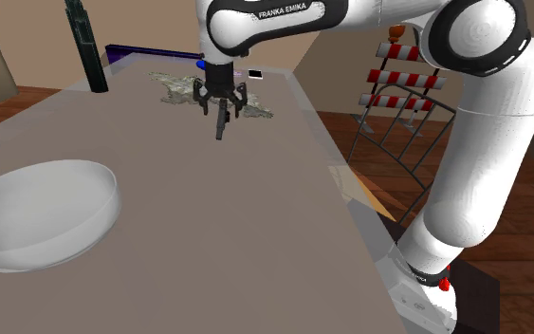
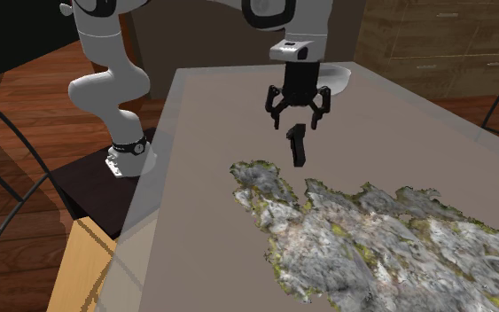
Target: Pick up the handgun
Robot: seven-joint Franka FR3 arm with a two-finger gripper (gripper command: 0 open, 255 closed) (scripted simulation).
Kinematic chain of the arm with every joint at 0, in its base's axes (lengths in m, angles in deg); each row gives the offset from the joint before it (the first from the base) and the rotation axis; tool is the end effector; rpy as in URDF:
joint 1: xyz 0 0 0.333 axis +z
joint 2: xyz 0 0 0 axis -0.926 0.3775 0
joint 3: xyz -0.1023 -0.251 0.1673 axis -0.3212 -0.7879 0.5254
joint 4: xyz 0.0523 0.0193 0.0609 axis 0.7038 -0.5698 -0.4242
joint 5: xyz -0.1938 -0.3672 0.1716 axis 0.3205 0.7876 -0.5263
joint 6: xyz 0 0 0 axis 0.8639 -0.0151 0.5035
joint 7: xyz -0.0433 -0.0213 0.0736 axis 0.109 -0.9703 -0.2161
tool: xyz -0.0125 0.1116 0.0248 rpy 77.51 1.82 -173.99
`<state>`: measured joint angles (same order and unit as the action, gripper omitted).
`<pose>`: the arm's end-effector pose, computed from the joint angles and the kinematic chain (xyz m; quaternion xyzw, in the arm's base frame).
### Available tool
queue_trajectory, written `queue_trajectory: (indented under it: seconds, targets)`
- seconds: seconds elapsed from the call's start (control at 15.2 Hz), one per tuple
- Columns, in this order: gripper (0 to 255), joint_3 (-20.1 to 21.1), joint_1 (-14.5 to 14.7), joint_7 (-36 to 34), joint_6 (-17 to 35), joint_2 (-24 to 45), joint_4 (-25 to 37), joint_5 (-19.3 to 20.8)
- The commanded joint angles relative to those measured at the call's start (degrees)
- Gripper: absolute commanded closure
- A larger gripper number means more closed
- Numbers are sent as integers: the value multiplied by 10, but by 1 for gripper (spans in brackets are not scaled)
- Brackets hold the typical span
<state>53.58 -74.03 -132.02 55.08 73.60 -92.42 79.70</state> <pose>0.6743 0.1678 0.4605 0.9024 -0.4267 0.0459 0.0383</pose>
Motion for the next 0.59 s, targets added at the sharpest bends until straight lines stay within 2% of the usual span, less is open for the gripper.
queue_trajectory:
  seconds: [0.0, 0.2, 0.26, 0.53]
  targets:
    - [0, -1, 0, -4, 15, 3, -13, 2]
    - [0, -1, 0, -6, 27, 5, -22, 4]
    - [255, -1, 0, -6, 26, 5, -22, 4]
    - [255, -1, 0, -6, 26, 5, -22, 4]
